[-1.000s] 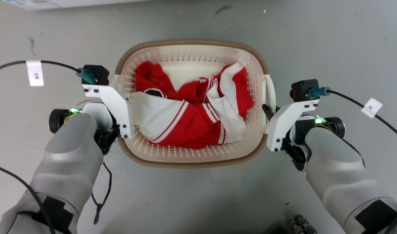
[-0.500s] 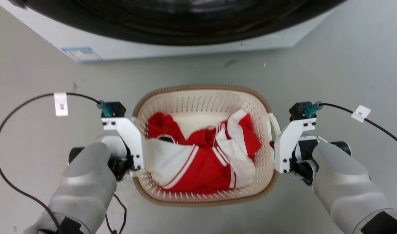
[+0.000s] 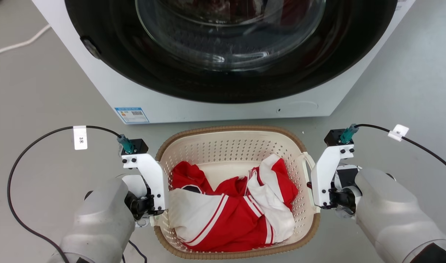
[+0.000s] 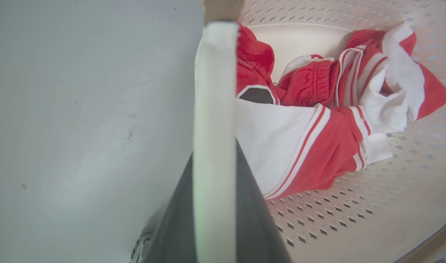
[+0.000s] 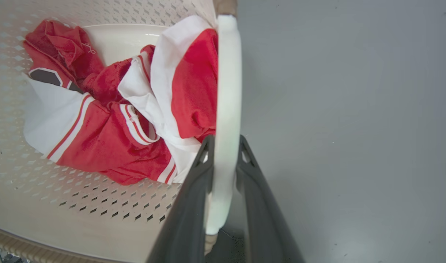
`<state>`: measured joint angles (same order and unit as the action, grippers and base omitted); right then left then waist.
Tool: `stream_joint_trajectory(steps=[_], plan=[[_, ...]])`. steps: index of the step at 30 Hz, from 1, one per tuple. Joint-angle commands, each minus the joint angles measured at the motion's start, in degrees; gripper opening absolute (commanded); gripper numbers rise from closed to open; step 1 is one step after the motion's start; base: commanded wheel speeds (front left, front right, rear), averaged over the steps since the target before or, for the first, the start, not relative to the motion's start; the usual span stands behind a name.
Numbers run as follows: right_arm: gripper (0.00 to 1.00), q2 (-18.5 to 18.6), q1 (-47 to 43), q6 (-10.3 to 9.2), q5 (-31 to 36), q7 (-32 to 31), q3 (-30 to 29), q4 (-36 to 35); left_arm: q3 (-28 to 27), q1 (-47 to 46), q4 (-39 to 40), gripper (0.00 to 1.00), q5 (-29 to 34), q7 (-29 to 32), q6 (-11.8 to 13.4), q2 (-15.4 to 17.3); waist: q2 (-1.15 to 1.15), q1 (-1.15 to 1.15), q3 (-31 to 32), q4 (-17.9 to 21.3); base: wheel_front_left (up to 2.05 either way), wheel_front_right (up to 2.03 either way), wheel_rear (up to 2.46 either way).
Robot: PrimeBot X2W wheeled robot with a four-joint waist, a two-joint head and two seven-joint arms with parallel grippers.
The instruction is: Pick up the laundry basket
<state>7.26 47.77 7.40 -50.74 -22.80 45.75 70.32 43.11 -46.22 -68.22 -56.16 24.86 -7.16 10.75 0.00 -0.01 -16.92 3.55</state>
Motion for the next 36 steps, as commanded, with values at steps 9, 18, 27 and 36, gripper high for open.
stream_joint_trajectory(steps=[9,18,27,36], plan=[[0.00,-0.69,-0.46,0.16,-2.22,-7.96,0.90,1.19,1.05,1.62,-0.68,0.00,-2.37,3.03,-0.59,-0.44,0.00,0.01,7.79,-0.12,0.00,0.00,0.00],[0.00,-1.55,-2.83,0.16,-3.35,-11.75,1.03,2.51,1.66,4.51,-1.59,0.00,-4.37,5.25,-0.59,-0.86,0.00,0.01,13.08,0.20,0.00,0.00,0.00],[0.00,-2.66,-5.49,0.16,-3.47,-13.64,1.24,3.16,2.50,8.49,-1.55,0.00,-5.72,5.84,-0.59,-1.52,0.00,0.01,17.61,0.64,0.00,0.00,0.00],[0.00,-3.28,-6.56,0.17,-3.12,-14.47,1.00,3.31,3.41,10.25,-1.17,0.00,-6.51,5.25,-0.60,-2.21,0.00,0.01,19.43,0.60,0.00,0.00,0.00]])
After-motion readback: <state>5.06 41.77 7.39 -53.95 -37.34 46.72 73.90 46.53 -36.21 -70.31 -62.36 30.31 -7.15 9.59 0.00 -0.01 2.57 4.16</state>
